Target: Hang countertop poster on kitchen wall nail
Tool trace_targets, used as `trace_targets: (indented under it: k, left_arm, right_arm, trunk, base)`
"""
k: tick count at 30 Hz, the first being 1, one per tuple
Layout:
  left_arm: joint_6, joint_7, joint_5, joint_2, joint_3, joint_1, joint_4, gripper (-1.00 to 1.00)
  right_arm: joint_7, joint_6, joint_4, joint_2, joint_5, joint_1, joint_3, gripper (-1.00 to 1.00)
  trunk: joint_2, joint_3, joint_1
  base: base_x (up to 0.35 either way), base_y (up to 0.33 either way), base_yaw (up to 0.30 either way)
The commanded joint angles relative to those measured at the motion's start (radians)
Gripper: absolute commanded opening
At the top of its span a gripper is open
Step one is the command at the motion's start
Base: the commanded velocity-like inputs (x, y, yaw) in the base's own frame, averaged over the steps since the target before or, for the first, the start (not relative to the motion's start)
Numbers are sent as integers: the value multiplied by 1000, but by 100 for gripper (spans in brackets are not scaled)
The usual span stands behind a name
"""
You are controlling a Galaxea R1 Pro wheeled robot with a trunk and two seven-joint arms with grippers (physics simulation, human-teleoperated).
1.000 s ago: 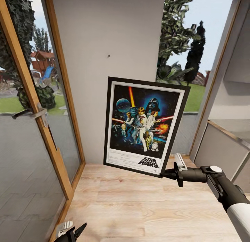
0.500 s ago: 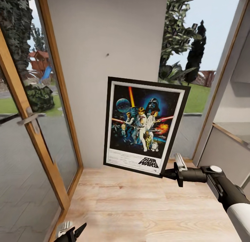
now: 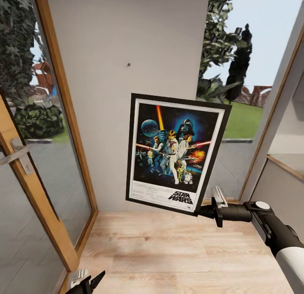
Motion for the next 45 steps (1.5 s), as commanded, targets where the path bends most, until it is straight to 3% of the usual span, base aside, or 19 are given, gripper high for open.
trace_targets:
  k: [1, 14, 19, 22, 26, 30, 35, 37, 42, 45]
  left_arm:
    - [-6, -2, 5, 0, -7, -1, 1, 100]
    - [-6, -2, 5, 1, -7, -1, 1, 100]
    - [-6, -2, 5, 0, -7, -1, 1, 100]
    - [-6, -2, 5, 0, -8, -1, 1, 100]
    - [-7, -2, 4, 2, -8, -1, 1, 100]
    - [-7, -4, 3, 8, -8, 0, 1, 100]
    - [-6, -4, 1, 13, -11, 0, 2, 100]
    - [-6, -5, -1, 14, -12, 0, 2, 100]
    - [-7, -6, -5, 14, -13, 8, 2, 100]
    - [-8, -7, -37, 19, -14, 21, 3, 100]
  right_arm:
    - [3, 8, 1, -1, -6, -1, 4, -100]
    - [3, 11, 0, -1, -4, -2, 3, -100]
    - [-20, 126, -1, -1, -2, -2, 0, -100]
    - [-58, 151, -2, 1, -4, -2, 1, -100]
    - [-198, 172, -2, 7, -3, -2, 7, -100]
    - [-248, 179, -7, 9, -3, -2, 11, -100]
    - [-274, 194, -82, 11, -4, -2, 14, -100]
    - [-279, 233, -153, 13, -5, -4, 15, -100]
    - [-282, 380, -287, 27, -5, -13, 21, -100]
    - [-282, 508, -411, 45, -6, -57, 56, -100]
  trunk:
    - [-2, -2, 1]
    - [-2, -2, 1]
    - [-2, -2, 1]
    - [-2, -2, 1]
    - [-2, -2, 1]
    - [-2, -2, 1]
    - [-2, -2, 1]
    - [-2, -2, 1]
    - [-2, -2, 1]
    - [-2, -2, 1]
  base:
    - [335, 0, 0]
    - [198, 0, 0]
    - [5, 0, 0]
    - [1, 0, 0]
    - [0, 0, 0]
    - [0, 0, 0]
    - [0, 0, 0]
    - [0, 0, 0]
    - [0, 0, 0]
    - [0, 0, 0]
